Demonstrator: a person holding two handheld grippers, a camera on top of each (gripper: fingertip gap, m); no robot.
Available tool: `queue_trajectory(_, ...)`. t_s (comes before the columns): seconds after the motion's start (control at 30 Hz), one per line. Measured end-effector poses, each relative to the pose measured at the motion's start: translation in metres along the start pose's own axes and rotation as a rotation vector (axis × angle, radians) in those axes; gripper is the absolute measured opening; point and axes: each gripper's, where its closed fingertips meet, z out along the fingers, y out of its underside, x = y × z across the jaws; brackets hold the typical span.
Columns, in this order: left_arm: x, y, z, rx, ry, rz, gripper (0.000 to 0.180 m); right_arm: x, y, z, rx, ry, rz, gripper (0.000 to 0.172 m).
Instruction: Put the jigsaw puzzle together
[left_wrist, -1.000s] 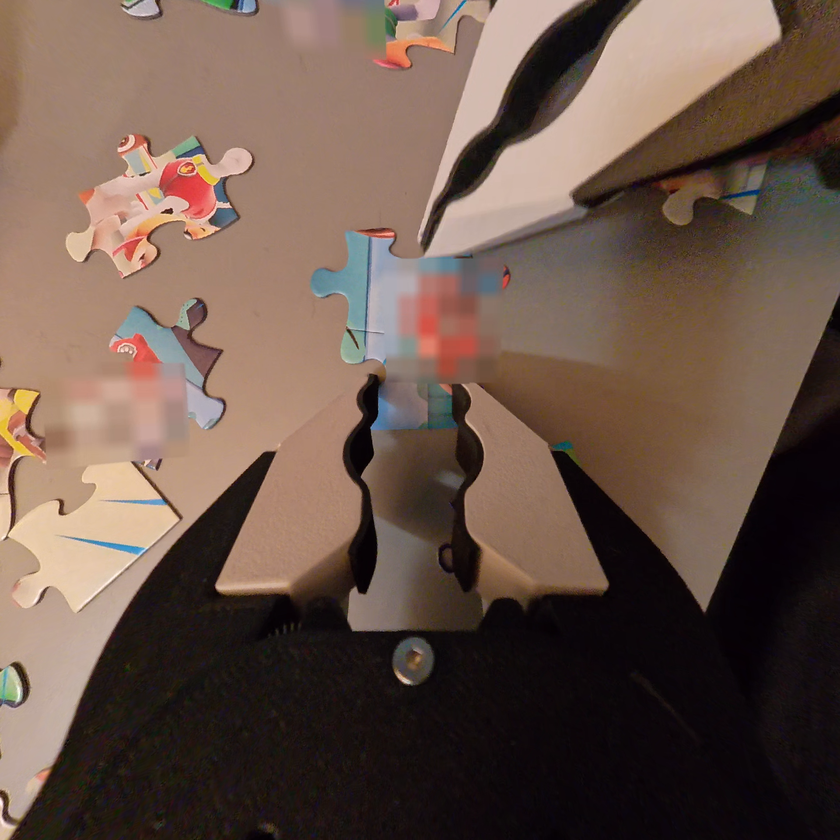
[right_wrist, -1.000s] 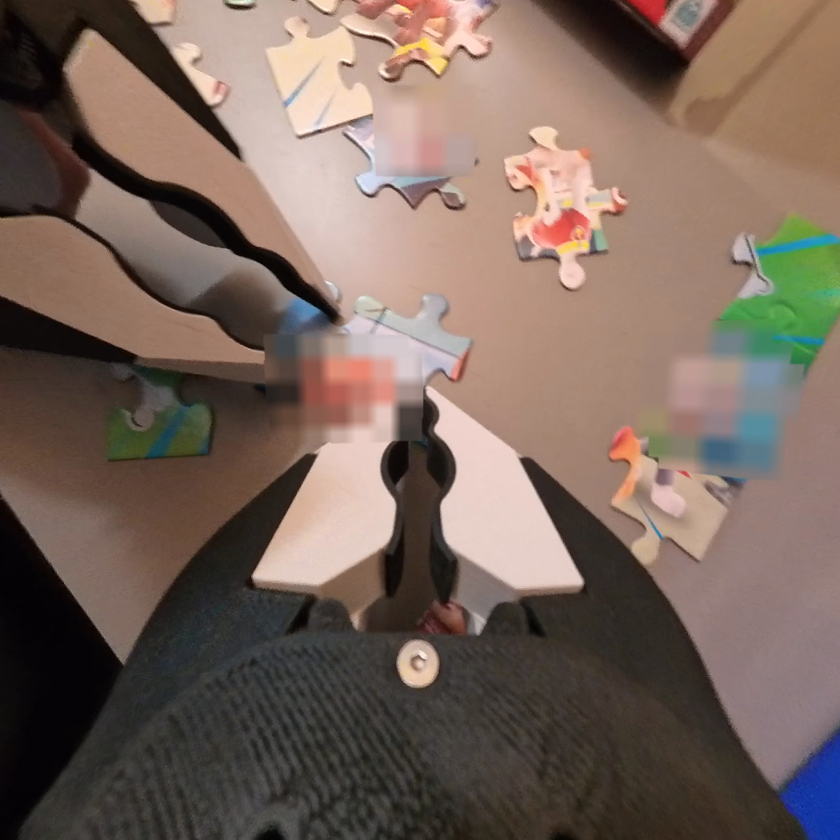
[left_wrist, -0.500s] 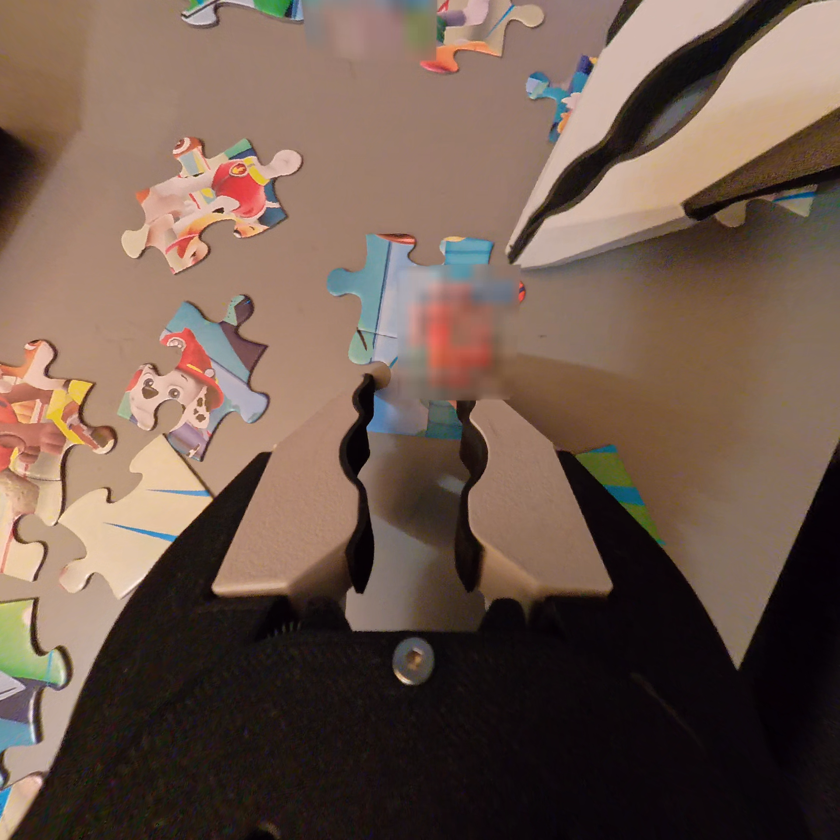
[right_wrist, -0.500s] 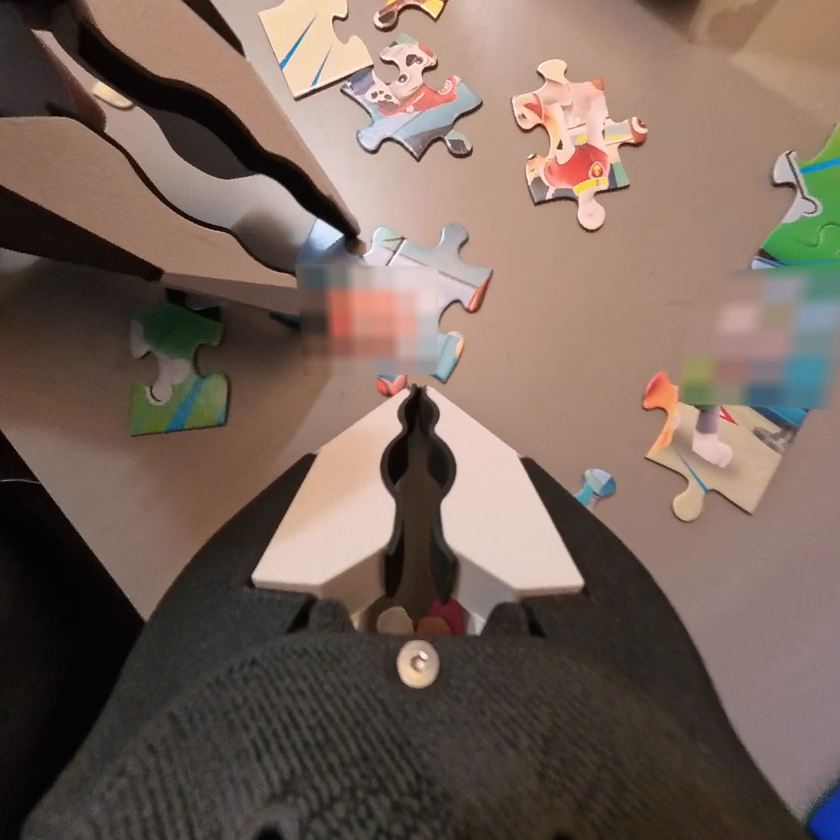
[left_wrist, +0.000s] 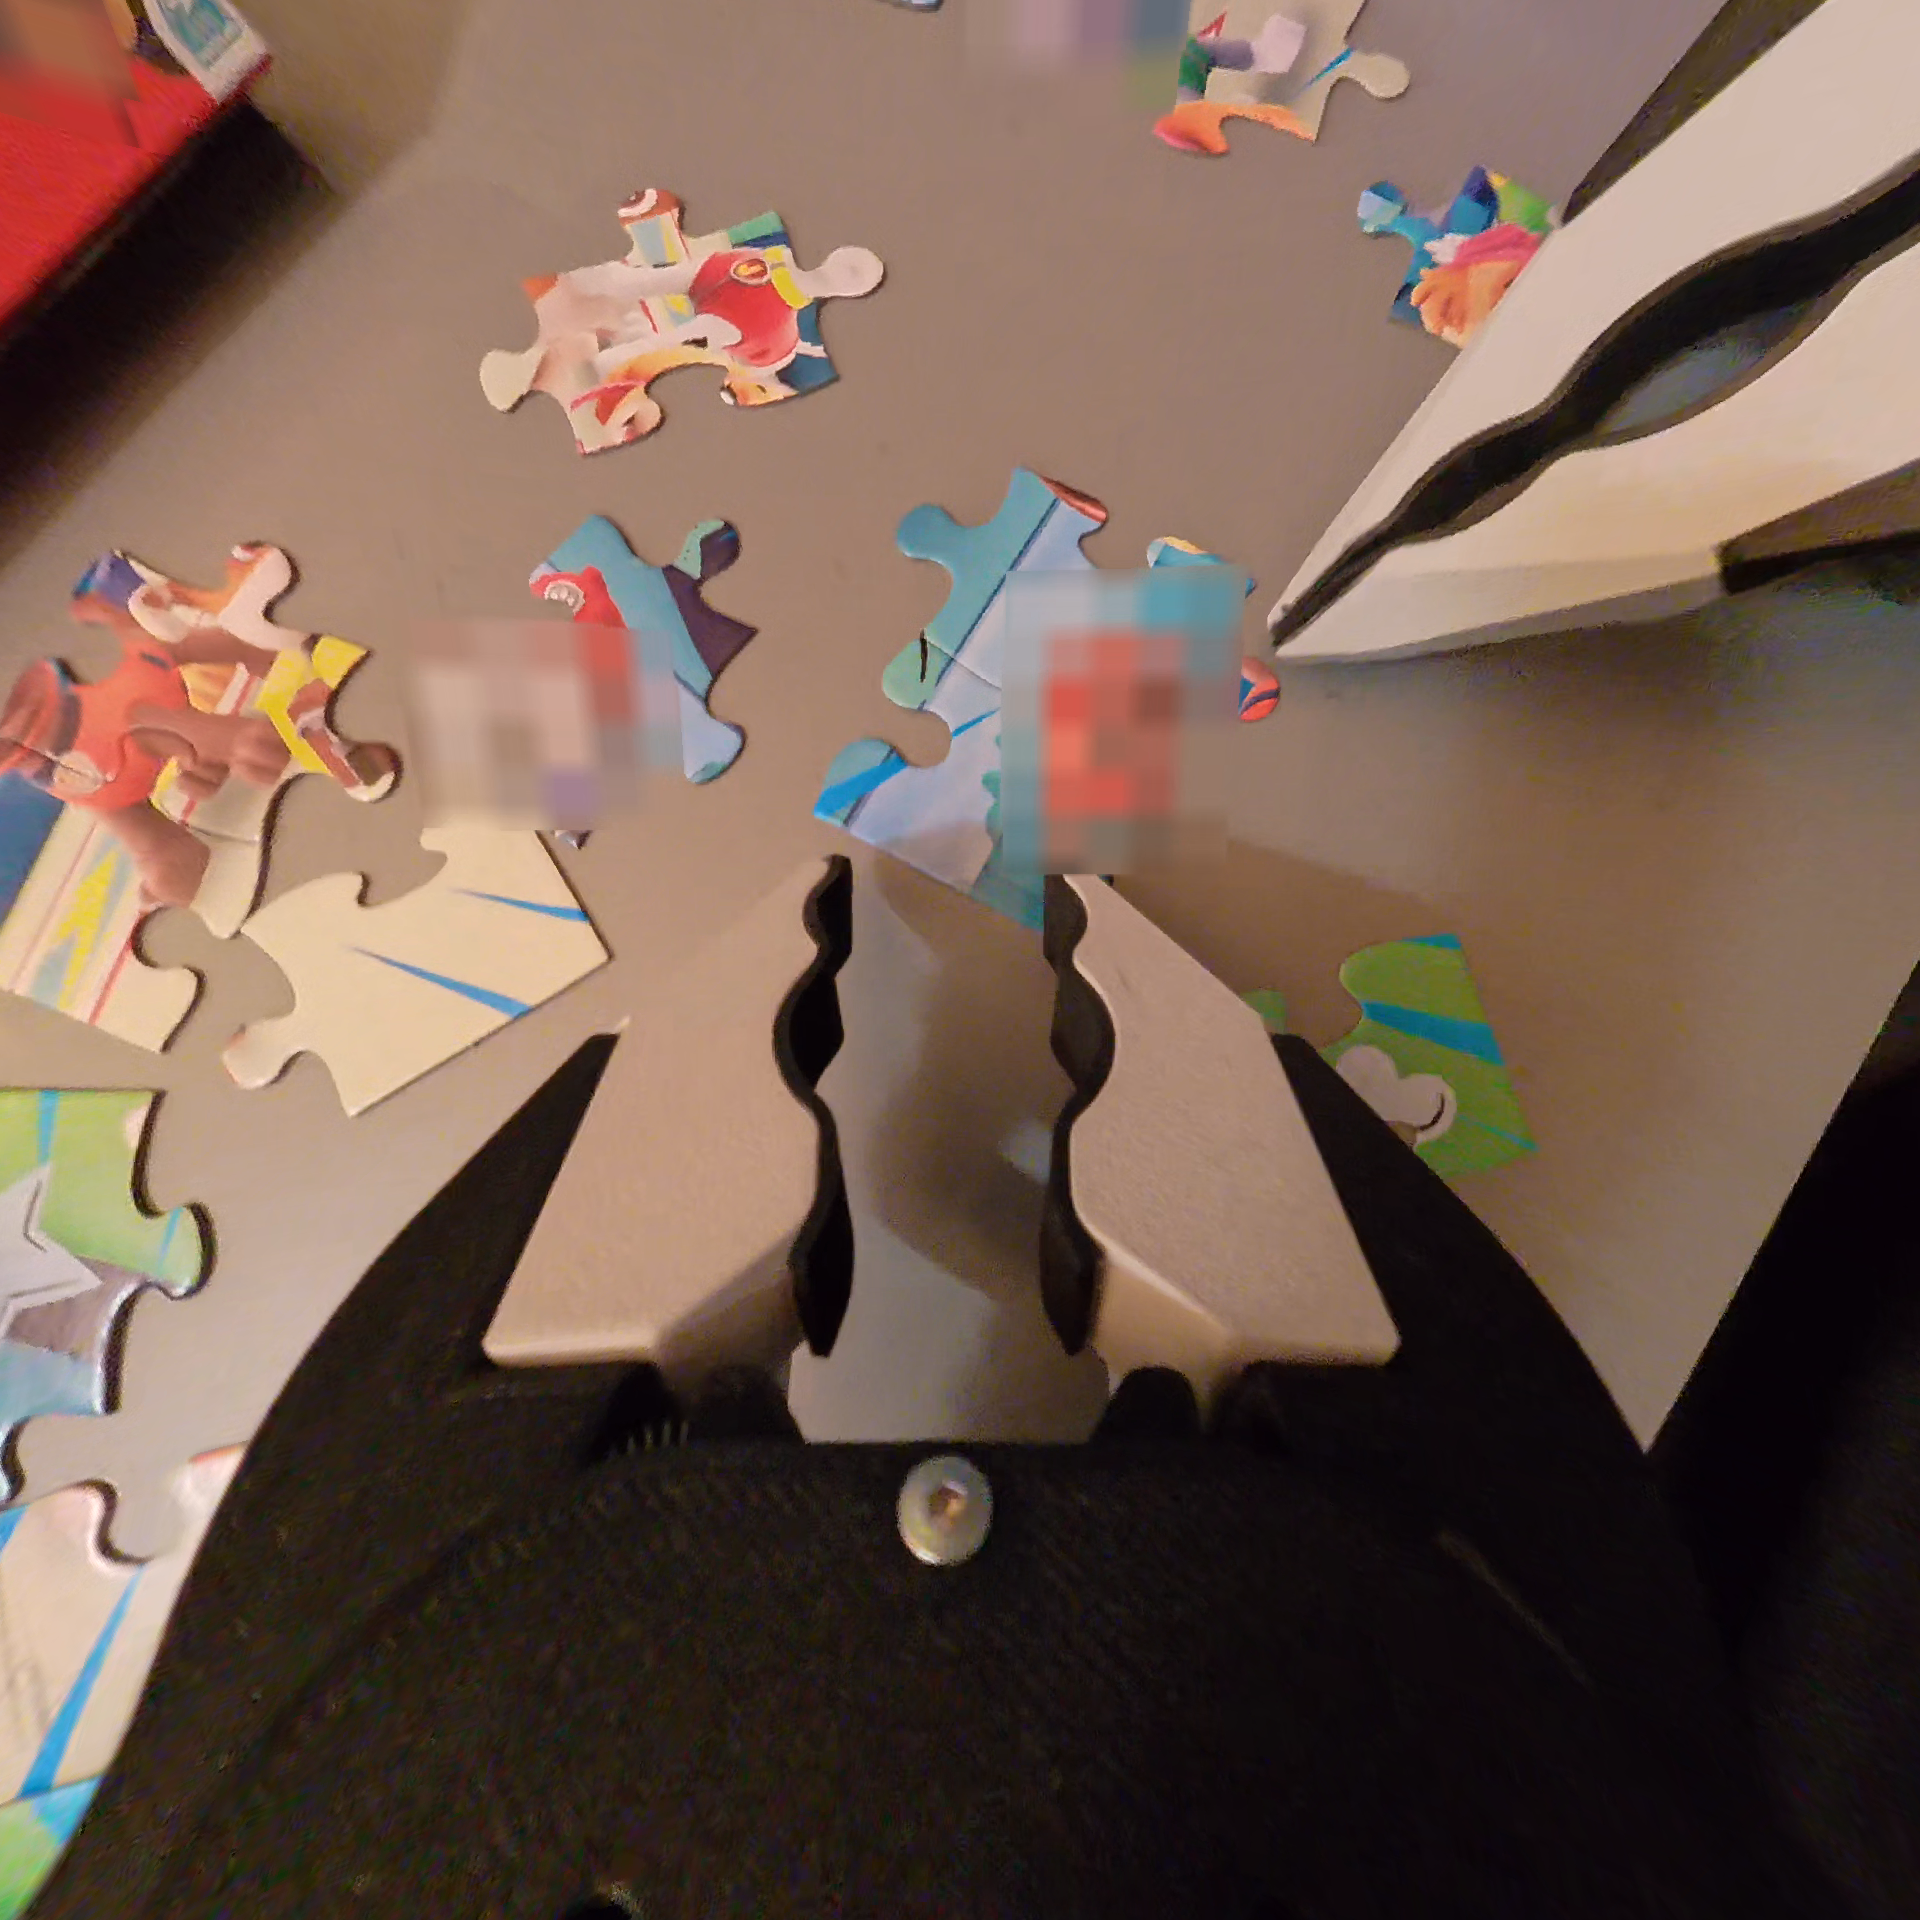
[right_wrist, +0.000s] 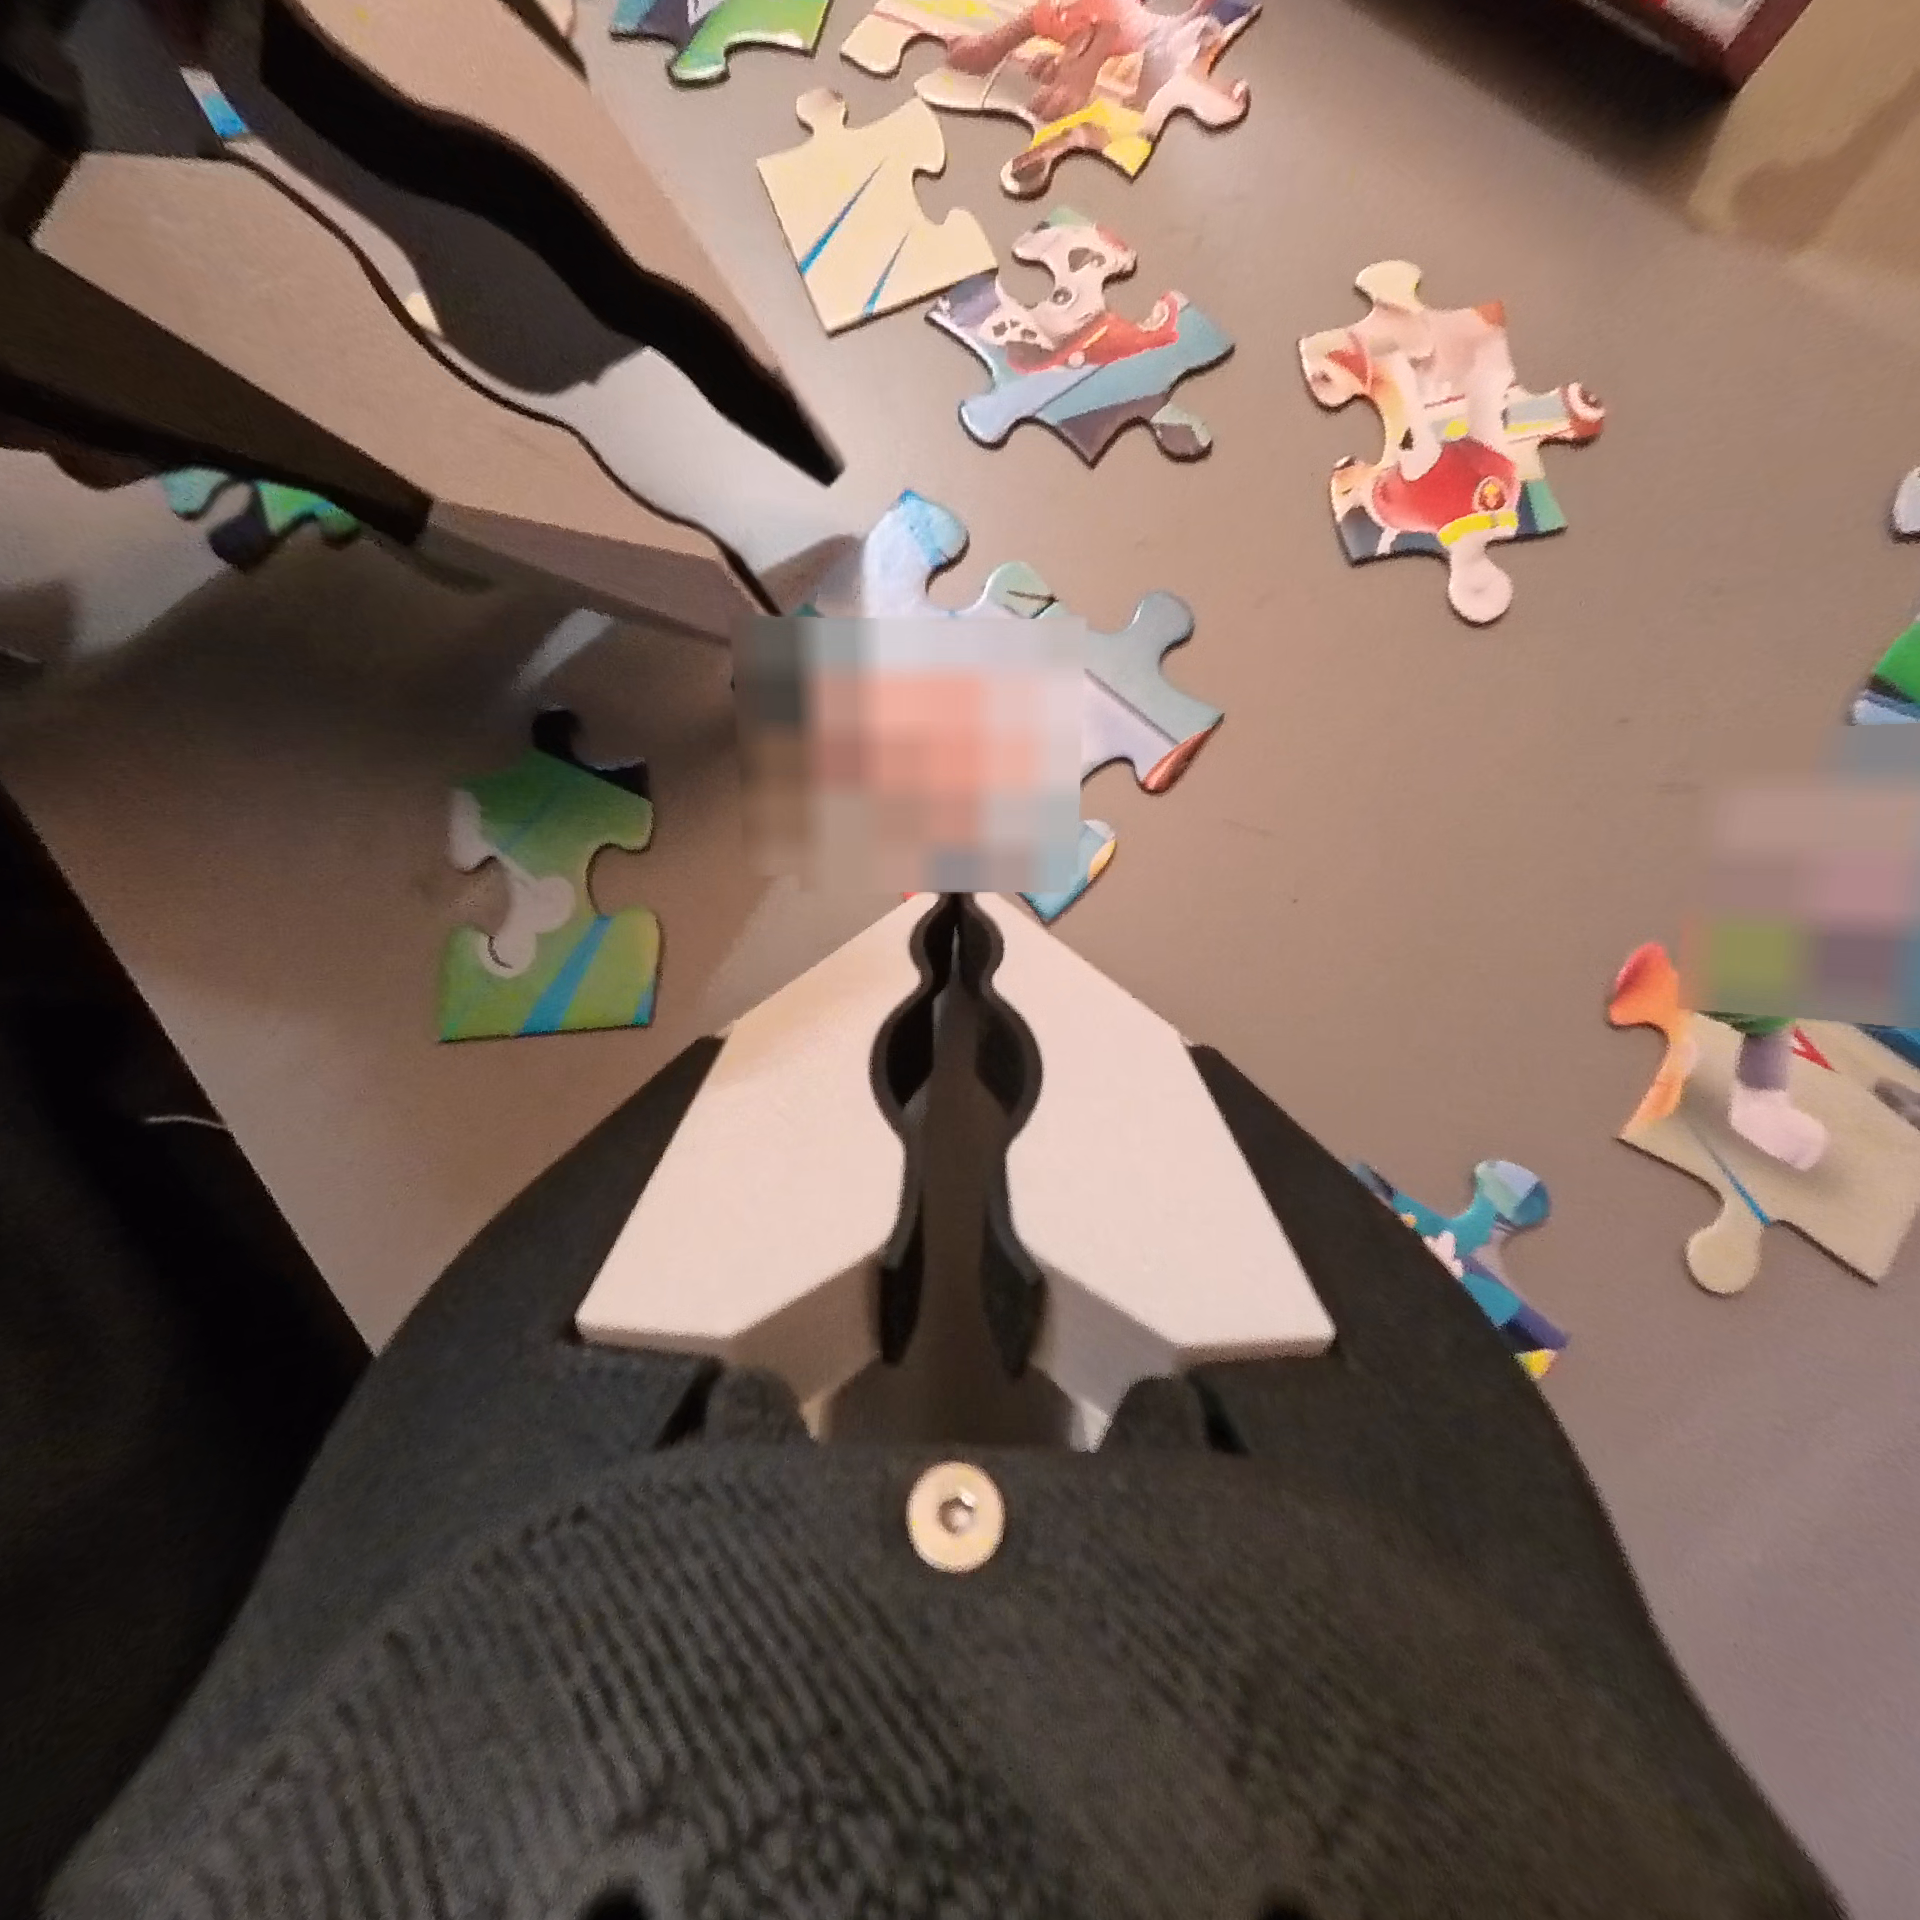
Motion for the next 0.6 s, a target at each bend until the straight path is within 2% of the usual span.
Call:
queue_trajectory(0.2, 0.003, 0.011, -0.004, 0.006, 0.011, -0.023, 0.037, 0.0, -0.012, -0.002, 0.067, 0.022, -0.027, 0.0)
queue_trajectory(0.33, 0.011, 0.008, -0.004, 0.045, 0.053, -0.047, 0.035, 0.005, -0.023, -0.004, 0.125, 0.105, -0.077, 0.0)
queue_trajectory(0.5, 0.019, 0.009, 0.0, 0.04, 0.096, -0.073, 0.018, 0.008, -0.022, 0.001, 0.104, 0.155, -0.096, 0.0)
queue_trajectory(0.6, 0.016, 0.009, 0.003, 0.04, 0.062, -0.06, 0.012, 0.005, -0.022, 0.004, 0.111, 0.143, -0.09, 0.0)
